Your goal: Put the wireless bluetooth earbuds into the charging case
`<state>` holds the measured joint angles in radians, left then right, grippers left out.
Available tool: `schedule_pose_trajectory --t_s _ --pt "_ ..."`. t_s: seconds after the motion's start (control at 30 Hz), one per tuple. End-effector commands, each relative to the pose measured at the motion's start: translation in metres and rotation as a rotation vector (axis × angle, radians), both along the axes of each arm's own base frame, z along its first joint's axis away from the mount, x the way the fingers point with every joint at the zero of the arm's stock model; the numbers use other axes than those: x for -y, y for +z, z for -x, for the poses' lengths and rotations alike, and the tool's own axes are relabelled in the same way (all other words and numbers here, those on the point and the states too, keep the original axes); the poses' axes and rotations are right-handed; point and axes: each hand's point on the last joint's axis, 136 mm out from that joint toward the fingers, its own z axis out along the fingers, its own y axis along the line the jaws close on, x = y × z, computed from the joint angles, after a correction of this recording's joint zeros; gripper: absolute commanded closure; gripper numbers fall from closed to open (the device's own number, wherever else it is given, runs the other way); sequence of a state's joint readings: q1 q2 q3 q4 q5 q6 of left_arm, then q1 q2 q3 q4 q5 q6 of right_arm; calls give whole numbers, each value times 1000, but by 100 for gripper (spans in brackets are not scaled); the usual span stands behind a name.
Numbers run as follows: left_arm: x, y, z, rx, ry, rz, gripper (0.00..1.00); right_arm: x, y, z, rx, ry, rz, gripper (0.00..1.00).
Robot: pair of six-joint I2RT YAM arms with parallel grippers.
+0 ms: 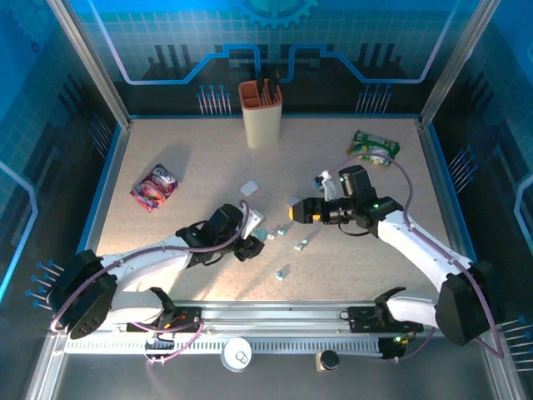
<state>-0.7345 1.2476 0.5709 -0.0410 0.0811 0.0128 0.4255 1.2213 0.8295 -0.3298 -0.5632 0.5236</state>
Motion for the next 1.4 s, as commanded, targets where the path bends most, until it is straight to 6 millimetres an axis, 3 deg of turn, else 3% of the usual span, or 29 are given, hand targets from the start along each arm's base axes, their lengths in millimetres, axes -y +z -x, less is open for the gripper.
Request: schedule_pose_trajectory --t_s 0.0,0.27,0.8,1.17,1.23,1.37 --pt "29 35 1 201 -205 122 57 -15 7 26 -48 94 -66 11" --pt "42 45 2 332 -305 185 57 -31 -4 40 -89 165 -66 17" --pt "50 55 11 363 -386 226 56 -51 -34 40 -173 191 -24 49" --pt "49 55 16 374 -406 232 52 -47 -33 38 -163 168 -19 78" --pt "49 57 16 382 -400 242 47 -47 -28 37 -156 164 -31 80" --pt "50 69 12 403 -361 295 25 -40 -16 32 -135 125 -66 80"
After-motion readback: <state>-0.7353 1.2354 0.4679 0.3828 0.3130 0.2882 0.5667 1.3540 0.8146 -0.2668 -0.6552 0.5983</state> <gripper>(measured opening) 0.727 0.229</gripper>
